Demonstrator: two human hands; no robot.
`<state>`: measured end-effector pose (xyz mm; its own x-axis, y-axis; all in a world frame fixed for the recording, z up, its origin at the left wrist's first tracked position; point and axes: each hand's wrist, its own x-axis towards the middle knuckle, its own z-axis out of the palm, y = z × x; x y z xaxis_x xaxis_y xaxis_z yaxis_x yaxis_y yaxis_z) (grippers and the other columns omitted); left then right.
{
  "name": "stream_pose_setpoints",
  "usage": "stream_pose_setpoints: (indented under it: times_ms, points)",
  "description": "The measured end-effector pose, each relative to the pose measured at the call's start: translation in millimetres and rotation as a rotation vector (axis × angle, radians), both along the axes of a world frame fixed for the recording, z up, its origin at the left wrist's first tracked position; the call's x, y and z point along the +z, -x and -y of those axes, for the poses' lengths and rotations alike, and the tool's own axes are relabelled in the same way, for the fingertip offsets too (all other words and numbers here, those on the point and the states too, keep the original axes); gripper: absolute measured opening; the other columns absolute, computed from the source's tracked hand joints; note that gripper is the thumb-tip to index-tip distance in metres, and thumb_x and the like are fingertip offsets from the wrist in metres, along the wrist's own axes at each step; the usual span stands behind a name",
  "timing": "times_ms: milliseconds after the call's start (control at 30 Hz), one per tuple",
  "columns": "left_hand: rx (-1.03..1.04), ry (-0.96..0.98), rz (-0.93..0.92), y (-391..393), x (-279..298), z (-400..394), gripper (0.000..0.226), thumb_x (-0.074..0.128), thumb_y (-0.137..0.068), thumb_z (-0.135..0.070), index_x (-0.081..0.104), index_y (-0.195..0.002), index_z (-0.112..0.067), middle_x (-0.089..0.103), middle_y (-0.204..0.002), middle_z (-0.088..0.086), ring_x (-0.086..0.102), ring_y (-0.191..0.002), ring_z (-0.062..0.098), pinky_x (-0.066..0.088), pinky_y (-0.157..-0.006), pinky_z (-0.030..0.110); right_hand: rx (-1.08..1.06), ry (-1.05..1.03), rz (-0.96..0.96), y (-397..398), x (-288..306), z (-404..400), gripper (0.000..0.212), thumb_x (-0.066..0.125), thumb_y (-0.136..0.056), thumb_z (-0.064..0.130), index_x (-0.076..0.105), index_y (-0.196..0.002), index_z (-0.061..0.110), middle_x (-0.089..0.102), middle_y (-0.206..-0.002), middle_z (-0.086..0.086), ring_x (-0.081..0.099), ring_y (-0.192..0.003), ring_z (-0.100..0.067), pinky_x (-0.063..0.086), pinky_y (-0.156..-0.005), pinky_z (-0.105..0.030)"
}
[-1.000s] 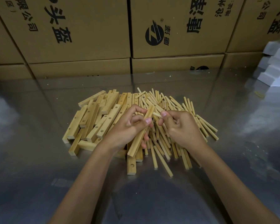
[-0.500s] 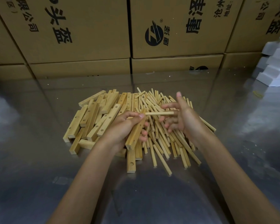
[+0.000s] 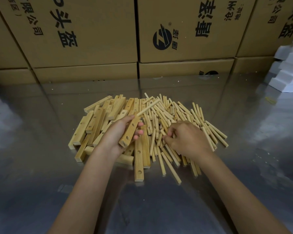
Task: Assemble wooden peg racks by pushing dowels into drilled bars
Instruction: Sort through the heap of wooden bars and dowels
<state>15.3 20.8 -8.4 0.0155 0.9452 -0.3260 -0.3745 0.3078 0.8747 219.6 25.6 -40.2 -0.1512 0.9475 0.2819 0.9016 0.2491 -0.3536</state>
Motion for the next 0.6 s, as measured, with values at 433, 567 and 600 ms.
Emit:
stream_pose_setpoints:
  times_ms: [433, 567, 600]
  points:
    - [0.027, -0.007, 0.016, 0.1, 1.8, -0.2, 0.031, 0.052, -0.104, -0.028, 0.058, -0.124, -0.005, 0.072, -0.081, 0.008, 0.061, -0.050, 0.011, 0.046, -0.037, 0.018, 0.225, 0.470, -1.263, -12.2, 30.1, 9.8, 0.017, 0.052, -0.097, 0.020, 0.065, -0.105, 0.011, 0.074, -0.090, -0.009, 0.064, -0.074, -0.017, 0.050, -0.063, -0.028]
    - [0.029, -0.014, 0.035, -1.8, 2.7, 1.0, 0.023, 0.054, -0.103, -0.026, 0.061, -0.112, -0.006, 0.067, -0.075, 0.005, 0.055, -0.047, 0.011, 0.042, -0.035, 0.018, 0.362, 0.523, -1.273, -10.7, 29.5, 14.4, 0.020, 0.056, -0.099, 0.028, 0.072, -0.110, 0.023, 0.060, -0.075, 0.002, 0.055, -0.064, -0.011, 0.049, -0.058, -0.025]
    - [0.033, -0.022, 0.052, -2.8, 2.8, 1.5, 0.021, 0.055, -0.103, -0.026, 0.060, -0.111, -0.007, 0.066, -0.073, 0.005, 0.054, -0.048, 0.011, 0.041, -0.035, 0.018, 0.371, 0.477, -1.178, -8.0, 28.7, 17.5, 0.019, 0.058, -0.098, 0.031, 0.072, -0.111, 0.030, 0.059, -0.073, 0.007, 0.051, -0.060, -0.008, 0.046, -0.054, -0.023]
